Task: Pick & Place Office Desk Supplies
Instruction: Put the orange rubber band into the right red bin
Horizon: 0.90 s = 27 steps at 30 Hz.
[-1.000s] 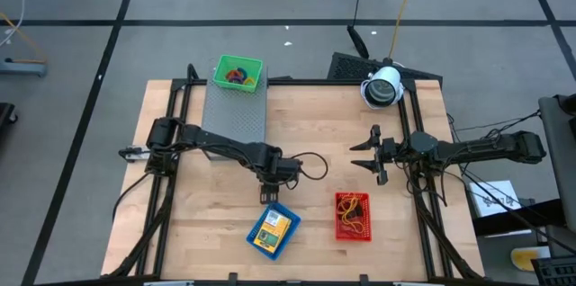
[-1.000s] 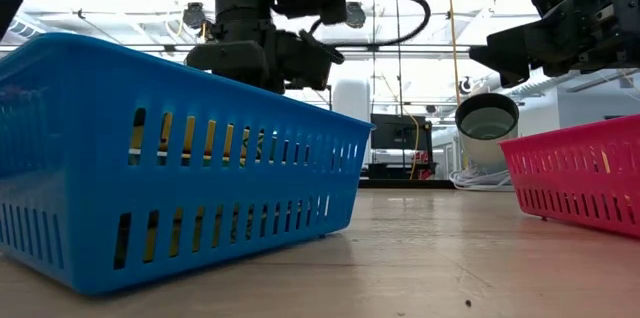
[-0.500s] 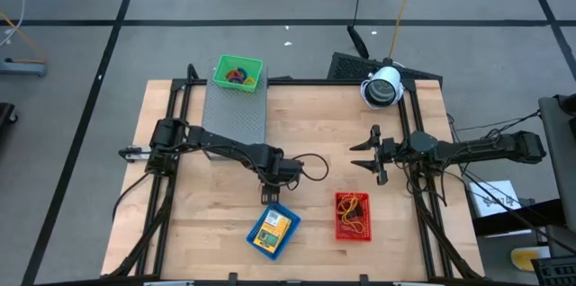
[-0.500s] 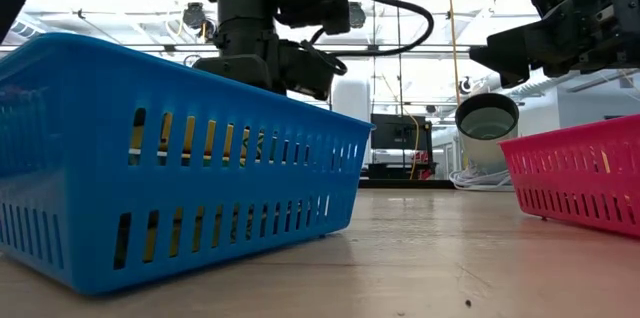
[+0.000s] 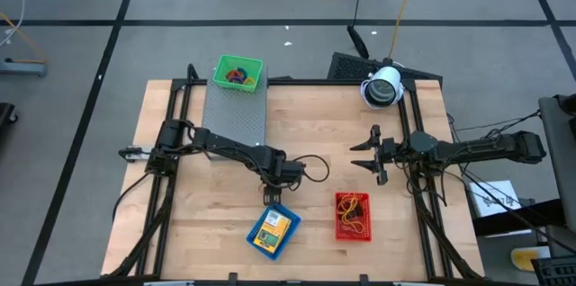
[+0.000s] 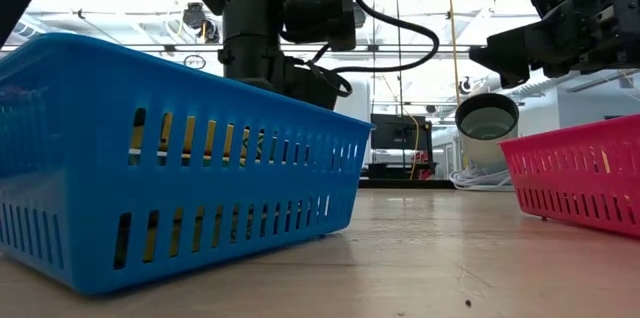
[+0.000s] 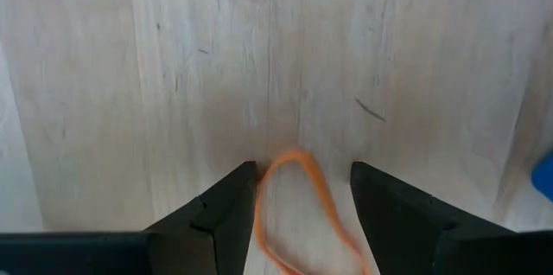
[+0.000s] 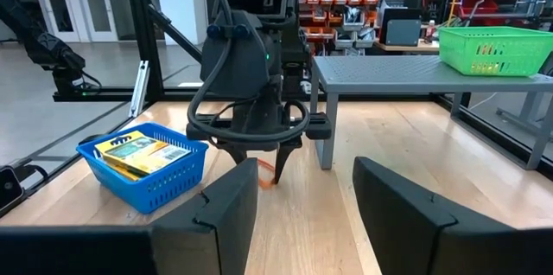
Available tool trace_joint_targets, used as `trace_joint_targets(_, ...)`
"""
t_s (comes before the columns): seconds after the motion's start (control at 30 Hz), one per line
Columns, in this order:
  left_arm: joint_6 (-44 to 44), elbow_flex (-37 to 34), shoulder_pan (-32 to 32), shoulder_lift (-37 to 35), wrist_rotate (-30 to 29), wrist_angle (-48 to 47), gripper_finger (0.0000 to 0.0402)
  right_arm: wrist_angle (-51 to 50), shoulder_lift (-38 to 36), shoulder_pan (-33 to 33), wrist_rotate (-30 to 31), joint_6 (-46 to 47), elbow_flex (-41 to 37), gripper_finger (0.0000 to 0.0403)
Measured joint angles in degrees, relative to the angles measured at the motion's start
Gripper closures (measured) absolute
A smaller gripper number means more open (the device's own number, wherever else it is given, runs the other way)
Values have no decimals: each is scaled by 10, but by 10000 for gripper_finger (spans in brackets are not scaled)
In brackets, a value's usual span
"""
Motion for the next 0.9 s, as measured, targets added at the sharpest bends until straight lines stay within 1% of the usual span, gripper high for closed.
trace_joint_targets(0.2,-10,1,-2,4,-9,4,205,2,0,0,0,0,0,222)
trace_joint_targets(0.3,-13,1,-5,4,-14,3,220,2,0,0,0,0,0,222)
trace_joint_targets(0.4,-18,0,-4,4,-15,3,260,2,0,0,0,0,0,222)
trace_joint_targets(0.6,-32,0,-5,5,-19,3,380,2,0,0,0,0,0,222)
trace_joint_targets(0.63,-35,0,-4,5,-19,2,390,2,0,0,0,0,0,222)
trace_joint_targets(0.9,-50,1,-10,1,-20,-3,398,2,0,0,0,0,0,222)
